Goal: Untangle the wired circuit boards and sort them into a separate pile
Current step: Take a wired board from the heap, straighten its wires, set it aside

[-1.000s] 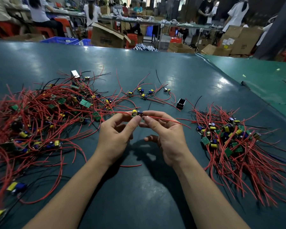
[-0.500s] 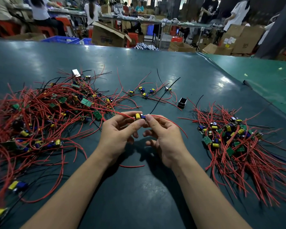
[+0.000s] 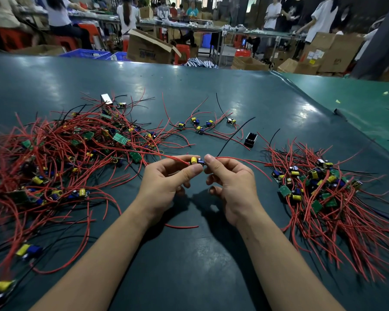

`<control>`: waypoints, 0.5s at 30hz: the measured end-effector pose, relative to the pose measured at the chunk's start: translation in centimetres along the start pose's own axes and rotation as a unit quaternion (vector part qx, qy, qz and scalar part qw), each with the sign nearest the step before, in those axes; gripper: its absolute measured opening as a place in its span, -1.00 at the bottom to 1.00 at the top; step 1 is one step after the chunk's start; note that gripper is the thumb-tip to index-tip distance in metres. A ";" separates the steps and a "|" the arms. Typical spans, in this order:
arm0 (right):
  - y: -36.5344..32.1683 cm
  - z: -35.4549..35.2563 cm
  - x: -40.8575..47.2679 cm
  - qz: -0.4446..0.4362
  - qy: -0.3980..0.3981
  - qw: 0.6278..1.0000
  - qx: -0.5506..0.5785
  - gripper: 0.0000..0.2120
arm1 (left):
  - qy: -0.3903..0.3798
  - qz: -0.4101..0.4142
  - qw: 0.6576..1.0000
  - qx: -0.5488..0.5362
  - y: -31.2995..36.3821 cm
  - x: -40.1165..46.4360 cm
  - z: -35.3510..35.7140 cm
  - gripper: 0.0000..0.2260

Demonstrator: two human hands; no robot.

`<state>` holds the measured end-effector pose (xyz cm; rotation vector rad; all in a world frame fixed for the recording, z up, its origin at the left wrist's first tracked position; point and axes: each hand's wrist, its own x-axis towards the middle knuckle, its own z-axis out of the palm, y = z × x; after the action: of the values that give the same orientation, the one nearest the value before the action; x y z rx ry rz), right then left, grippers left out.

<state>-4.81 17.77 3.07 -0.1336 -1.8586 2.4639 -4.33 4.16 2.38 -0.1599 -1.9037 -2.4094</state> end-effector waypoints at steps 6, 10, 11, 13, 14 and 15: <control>-0.1 -0.1 0.1 0.009 -0.018 1.000 0.013 -0.89 | 0.020 -0.014 0.999 -0.025 0.0 0.2 -0.1 -0.77; -0.1 0.1 0.1 0.009 0.023 0.999 0.043 -0.87 | 0.005 -0.006 1.000 -0.018 0.0 0.1 0.1 -0.76; -0.1 0.1 0.2 0.012 0.033 0.998 0.056 -0.86 | 0.001 -0.003 1.000 -0.013 0.0 0.1 0.1 -0.75; 0.0 0.3 0.3 0.013 0.055 0.995 0.083 -0.85 | 0.000 0.003 1.000 -0.006 0.0 0.1 0.2 -0.76; 0.0 0.3 0.4 0.010 0.065 0.993 0.095 -0.85 | 0.002 0.004 1.000 -0.008 0.0 0.1 0.2 -0.76; 0.0 0.4 0.5 0.006 0.075 0.992 0.104 -0.84 | 0.006 0.005 1.000 -0.012 0.0 0.2 0.2 -0.76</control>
<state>-5.32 17.48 3.15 -0.3113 -1.5392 2.5574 -4.50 4.37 2.44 -0.1561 -1.8655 -2.4225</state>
